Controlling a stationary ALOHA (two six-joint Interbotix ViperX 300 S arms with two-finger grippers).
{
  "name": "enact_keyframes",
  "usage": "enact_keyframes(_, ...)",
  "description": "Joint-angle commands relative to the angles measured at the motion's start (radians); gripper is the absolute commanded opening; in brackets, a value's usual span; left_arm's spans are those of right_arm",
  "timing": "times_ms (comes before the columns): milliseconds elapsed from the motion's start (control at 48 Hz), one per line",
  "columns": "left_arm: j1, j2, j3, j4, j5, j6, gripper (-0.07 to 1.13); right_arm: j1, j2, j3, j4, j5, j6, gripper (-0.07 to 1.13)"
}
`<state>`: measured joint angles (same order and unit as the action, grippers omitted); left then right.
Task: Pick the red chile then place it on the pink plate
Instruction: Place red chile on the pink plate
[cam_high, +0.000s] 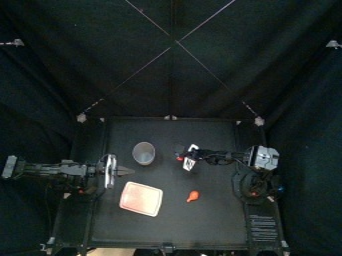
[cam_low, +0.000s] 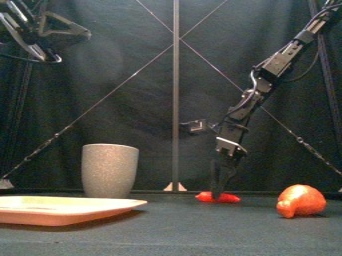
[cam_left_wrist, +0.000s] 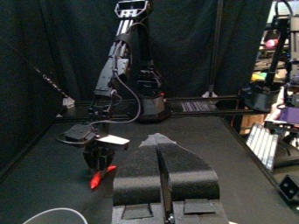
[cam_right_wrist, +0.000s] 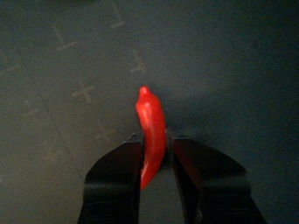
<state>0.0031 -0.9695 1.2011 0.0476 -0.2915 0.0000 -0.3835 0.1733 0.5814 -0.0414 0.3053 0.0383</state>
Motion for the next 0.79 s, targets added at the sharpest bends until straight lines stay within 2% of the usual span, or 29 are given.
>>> enact_keyframes(21, 0.002, 0.003, -0.014, 0.003, -0.006, 0.002, -0.03, 0.012, -0.026, -0.032, 0.018, 0.0, 0.0, 0.59)
enact_keyframes(146, 0.002, 0.003, -0.014, 0.003, -0.006, 0.002, -0.03, 0.067, -0.064, -0.094, 0.052, 0.009, 0.0, 0.59)
enact_keyframes(375, 0.002, 0.002, -0.014, 0.003, -0.006, 0.002, -0.03, 0.275, -0.058, -0.261, 0.078, 0.006, -0.002, 0.59)
enact_keyframes(521, 0.002, 0.002, -0.014, 0.003, -0.006, 0.002, -0.03, 0.37, 0.021, -0.365, 0.078, 0.002, -0.002, 0.59)
enact_keyframes(667, 0.002, 0.0, -0.014, 0.003, -0.006, 0.002, -0.03, 0.433, 0.13, -0.485, 0.078, -0.009, -0.002, 0.6)
enact_keyframes(792, 0.002, -0.005, -0.014, 0.003, -0.008, 0.002, -0.03, 0.454, 0.204, -0.566, 0.078, 0.0, 0.0, 0.6)
